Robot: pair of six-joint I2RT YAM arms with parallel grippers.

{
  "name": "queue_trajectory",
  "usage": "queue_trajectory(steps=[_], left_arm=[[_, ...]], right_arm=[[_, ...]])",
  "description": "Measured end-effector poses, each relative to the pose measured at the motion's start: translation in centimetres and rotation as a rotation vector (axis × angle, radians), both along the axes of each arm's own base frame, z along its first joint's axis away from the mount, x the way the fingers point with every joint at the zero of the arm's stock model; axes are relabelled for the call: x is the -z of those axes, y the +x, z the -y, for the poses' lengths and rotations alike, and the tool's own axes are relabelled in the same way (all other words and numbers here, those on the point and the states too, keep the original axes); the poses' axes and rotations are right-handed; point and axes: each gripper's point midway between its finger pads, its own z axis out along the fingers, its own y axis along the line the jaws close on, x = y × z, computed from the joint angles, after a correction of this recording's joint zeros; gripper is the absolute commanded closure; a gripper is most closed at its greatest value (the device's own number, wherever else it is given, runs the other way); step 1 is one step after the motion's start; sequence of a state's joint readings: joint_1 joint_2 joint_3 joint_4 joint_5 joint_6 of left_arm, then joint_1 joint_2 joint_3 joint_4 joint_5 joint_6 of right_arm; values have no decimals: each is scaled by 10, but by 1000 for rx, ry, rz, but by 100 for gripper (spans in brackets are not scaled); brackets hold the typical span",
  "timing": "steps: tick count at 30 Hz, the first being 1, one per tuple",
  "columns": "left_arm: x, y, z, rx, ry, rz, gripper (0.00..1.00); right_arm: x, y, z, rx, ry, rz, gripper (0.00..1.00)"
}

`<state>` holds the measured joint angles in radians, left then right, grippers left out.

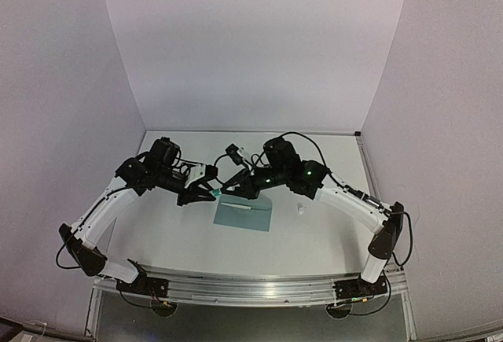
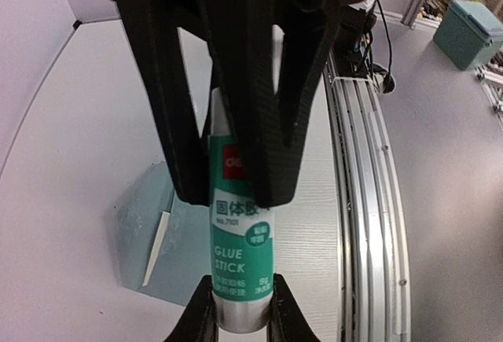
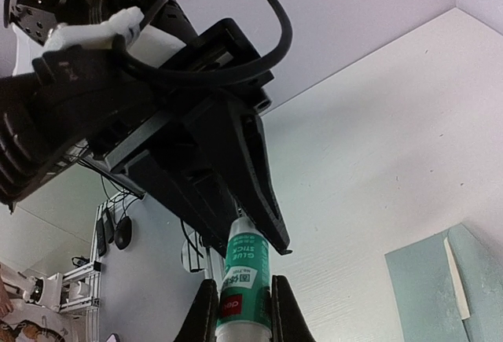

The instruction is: Place the letter into the envelope and seal it

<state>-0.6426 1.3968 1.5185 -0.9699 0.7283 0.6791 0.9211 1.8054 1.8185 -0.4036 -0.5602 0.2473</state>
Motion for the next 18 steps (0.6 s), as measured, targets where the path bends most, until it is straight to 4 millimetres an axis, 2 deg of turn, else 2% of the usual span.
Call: queue_trajectory(steps=[6, 10, 15, 18], left_arm=[[2, 4, -1, -16, 14, 12, 100], [6, 23, -5, -86, 54, 101, 100], [7, 59, -7, -181, 96, 366, 100], [3, 72, -7, -196, 103, 558, 100]], right_arm=[[1, 2, -2, 10, -7, -14, 100], [4, 18, -7, 89, -18, -67, 100], [7, 46, -6, 273, -16, -198, 100], [7, 58, -3, 372, 8, -312, 100]])
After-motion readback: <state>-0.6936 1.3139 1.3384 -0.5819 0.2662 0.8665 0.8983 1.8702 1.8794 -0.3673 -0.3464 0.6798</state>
